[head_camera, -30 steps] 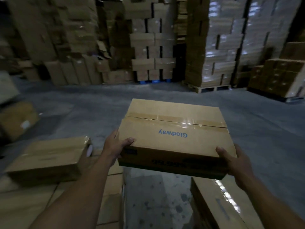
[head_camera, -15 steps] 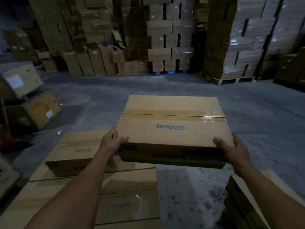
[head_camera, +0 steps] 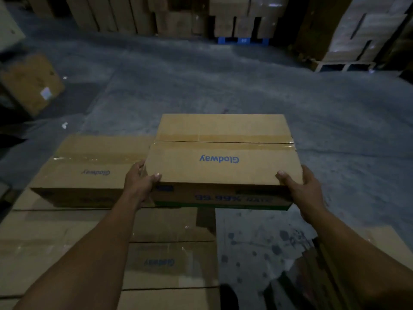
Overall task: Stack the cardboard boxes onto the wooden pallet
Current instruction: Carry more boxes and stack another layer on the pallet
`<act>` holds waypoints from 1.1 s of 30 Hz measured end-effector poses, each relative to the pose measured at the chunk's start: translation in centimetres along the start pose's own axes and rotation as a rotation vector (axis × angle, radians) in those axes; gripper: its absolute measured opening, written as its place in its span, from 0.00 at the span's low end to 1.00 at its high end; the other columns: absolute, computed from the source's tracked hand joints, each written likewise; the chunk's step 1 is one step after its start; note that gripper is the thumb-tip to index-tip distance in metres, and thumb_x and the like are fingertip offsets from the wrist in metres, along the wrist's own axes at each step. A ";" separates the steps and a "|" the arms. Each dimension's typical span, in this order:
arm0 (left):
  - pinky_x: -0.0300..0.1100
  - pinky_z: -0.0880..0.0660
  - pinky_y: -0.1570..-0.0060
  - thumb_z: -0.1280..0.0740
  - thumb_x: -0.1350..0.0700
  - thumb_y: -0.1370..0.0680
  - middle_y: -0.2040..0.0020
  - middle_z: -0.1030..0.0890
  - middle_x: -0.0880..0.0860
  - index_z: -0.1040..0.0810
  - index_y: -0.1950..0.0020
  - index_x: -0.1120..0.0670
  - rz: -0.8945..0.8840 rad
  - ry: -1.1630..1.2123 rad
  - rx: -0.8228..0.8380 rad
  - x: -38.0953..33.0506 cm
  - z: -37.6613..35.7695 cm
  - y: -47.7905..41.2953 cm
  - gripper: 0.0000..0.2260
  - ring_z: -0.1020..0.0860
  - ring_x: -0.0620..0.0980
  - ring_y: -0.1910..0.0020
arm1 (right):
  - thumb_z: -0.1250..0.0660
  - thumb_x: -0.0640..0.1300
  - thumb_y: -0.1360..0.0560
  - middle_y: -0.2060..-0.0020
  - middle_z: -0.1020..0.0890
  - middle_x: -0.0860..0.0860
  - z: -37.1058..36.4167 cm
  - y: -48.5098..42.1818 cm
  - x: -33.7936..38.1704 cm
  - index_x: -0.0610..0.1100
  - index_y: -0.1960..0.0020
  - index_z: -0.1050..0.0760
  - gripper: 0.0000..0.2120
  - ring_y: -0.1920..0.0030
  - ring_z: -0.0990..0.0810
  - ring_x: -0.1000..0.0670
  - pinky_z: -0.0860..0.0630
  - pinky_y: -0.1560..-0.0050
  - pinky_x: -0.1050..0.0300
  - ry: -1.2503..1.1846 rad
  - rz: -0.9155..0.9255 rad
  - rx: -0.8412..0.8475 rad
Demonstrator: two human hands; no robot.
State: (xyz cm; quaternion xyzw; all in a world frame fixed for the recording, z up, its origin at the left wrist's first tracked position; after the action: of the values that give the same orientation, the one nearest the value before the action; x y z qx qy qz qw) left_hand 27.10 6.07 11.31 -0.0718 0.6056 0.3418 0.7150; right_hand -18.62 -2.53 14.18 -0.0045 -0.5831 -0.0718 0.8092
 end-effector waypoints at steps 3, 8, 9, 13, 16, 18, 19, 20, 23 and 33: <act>0.58 0.24 0.38 0.27 0.63 0.24 0.30 0.29 0.56 0.29 0.28 0.49 0.063 -0.025 -0.086 2.8 -0.3 -4.5 0.27 0.27 0.59 0.35 | 0.25 0.56 0.28 0.41 0.18 0.52 -4.0 -5.1 -3.1 0.50 0.32 0.26 0.27 0.40 0.20 0.48 0.23 0.36 0.41 0.003 -0.033 0.070; 0.59 0.24 0.38 0.24 0.58 0.27 0.30 0.30 0.56 0.27 0.29 0.44 0.140 -0.087 -0.138 7.2 -1.2 -11.5 0.28 0.25 0.60 0.35 | 0.25 0.55 0.27 0.41 0.18 0.53 -9.4 -10.8 -7.5 0.51 0.32 0.26 0.26 0.41 0.19 0.50 0.21 0.40 0.45 0.002 -0.076 0.119; 0.59 0.24 0.37 0.24 0.58 0.27 0.30 0.30 0.56 0.27 0.29 0.45 0.147 -0.097 -0.144 7.8 -1.5 -12.3 0.28 0.26 0.59 0.35 | 0.25 0.55 0.28 0.41 0.18 0.53 -10.3 -11.6 -8.2 0.50 0.32 0.27 0.27 0.41 0.20 0.50 0.21 0.40 0.46 0.001 -0.084 0.122; 0.55 0.25 0.35 0.26 0.61 0.26 0.32 0.26 0.57 0.27 0.27 0.51 0.149 -0.132 -0.158 9.1 -2.6 -14.7 0.28 0.25 0.58 0.36 | 0.26 0.56 0.28 0.40 0.18 0.53 -12.8 -13.5 -11.4 0.51 0.31 0.27 0.27 0.39 0.20 0.50 0.21 0.39 0.47 0.000 -0.125 0.125; 0.55 0.24 0.37 0.24 0.59 0.29 0.34 0.23 0.56 0.25 0.28 0.50 0.158 -0.158 -0.140 10.5 -3.1 -15.9 0.29 0.23 0.57 0.38 | 0.27 0.56 0.27 0.40 0.19 0.54 -13.7 -13.7 -13.4 0.54 0.32 0.27 0.25 0.39 0.20 0.51 0.21 0.39 0.44 0.015 -0.164 0.137; 0.55 0.24 0.37 0.23 0.56 0.30 0.34 0.24 0.56 0.25 0.29 0.48 0.150 -0.198 -0.138 11.8 -2.9 -16.6 0.30 0.23 0.57 0.38 | 0.26 0.59 0.29 0.40 0.19 0.55 -14.0 -13.6 -14.2 0.55 0.32 0.27 0.28 0.39 0.21 0.51 0.21 0.38 0.42 0.026 -0.176 0.129; 0.54 0.23 0.37 0.23 0.55 0.31 0.34 0.25 0.57 0.25 0.29 0.49 0.142 -0.218 -0.138 12.6 -2.7 -17.1 0.30 0.23 0.56 0.38 | 0.25 0.62 0.31 0.40 0.18 0.56 -14.1 -13.6 -14.4 0.56 0.32 0.27 0.30 0.38 0.21 0.51 0.22 0.38 0.41 0.033 -0.175 0.124; 0.54 0.23 0.38 0.23 0.53 0.32 0.34 0.24 0.57 0.24 0.30 0.49 0.131 -0.237 -0.138 13.2 -2.5 -17.6 0.30 0.22 0.56 0.39 | 0.25 0.63 0.32 0.40 0.18 0.55 -14.2 -13.6 -14.5 0.56 0.32 0.27 0.31 0.38 0.21 0.51 0.22 0.37 0.41 0.039 -0.170 0.121; 0.53 0.23 0.38 0.22 0.55 0.32 0.34 0.25 0.58 0.25 0.29 0.51 0.126 -0.265 -0.138 13.6 -1.8 -18.5 0.32 0.22 0.56 0.39 | 0.25 0.60 0.30 0.39 0.19 0.54 -15.2 -13.5 -14.3 0.54 0.33 0.27 0.29 0.38 0.21 0.50 0.23 0.36 0.43 0.078 -0.171 0.127; 0.46 0.32 0.35 0.25 0.59 0.27 0.32 0.34 0.62 0.26 0.31 0.47 0.058 -0.553 -0.132 12.0 -2.0 -17.4 0.26 0.31 0.63 0.35 | 0.29 0.58 0.25 0.34 0.24 0.46 -16.8 -12.4 -15.4 0.47 0.27 0.35 0.32 0.35 0.25 0.44 0.27 0.36 0.45 0.346 -0.185 0.165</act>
State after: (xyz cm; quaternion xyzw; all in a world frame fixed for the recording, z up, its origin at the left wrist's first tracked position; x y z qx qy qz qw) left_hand 35.88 -3.32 -5.59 -0.0049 0.3657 0.4077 0.8367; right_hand -9.02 -14.67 -6.71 0.1278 -0.4373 -0.0974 0.8848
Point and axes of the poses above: each hand's wrist, its own y-axis away from the middle knuckle, its own z-axis out of the back of the hand, x = y × z, the point moved 8 cm from there along -y, towards the middle knuckle
